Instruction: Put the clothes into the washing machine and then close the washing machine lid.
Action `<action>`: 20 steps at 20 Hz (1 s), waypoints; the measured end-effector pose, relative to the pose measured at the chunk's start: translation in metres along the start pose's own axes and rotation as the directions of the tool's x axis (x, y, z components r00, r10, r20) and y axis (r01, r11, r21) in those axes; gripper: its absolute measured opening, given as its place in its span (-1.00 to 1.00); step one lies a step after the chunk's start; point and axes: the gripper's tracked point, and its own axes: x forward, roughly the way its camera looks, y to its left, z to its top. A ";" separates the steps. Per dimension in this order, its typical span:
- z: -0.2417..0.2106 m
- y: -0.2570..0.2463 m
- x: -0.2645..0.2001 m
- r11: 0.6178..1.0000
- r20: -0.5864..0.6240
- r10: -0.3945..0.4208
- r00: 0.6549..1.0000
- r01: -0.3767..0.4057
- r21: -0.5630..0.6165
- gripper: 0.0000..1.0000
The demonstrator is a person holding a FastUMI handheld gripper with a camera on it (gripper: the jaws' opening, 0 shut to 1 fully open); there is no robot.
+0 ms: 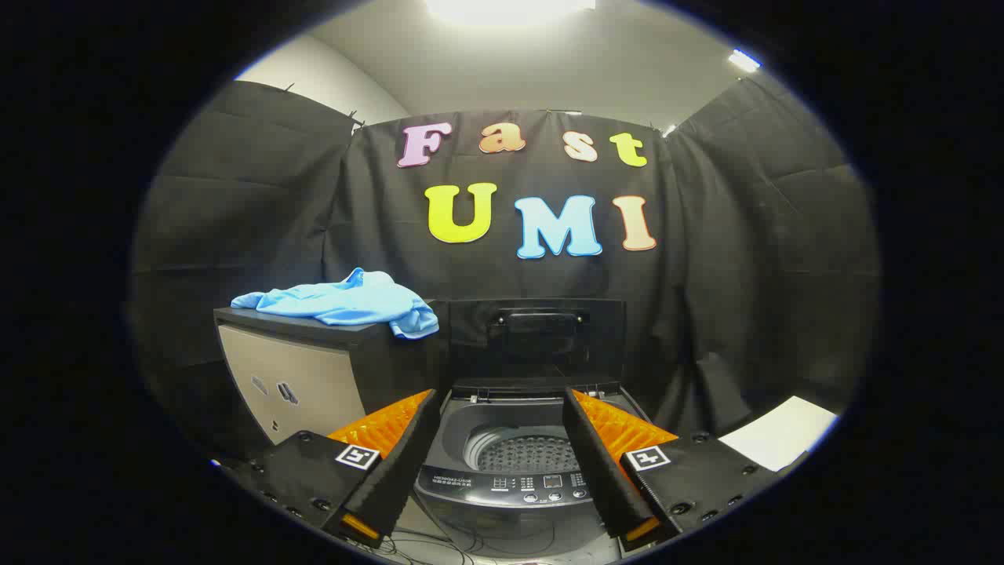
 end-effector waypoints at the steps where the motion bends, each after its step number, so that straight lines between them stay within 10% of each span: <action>1: -0.001 0.002 0.001 1.000 0.000 0.005 1.000 -0.005 0.007 0.95; 20: -0.004 0.025 0.009 1.000 -0.005 0.030 1.000 -0.030 0.010 0.96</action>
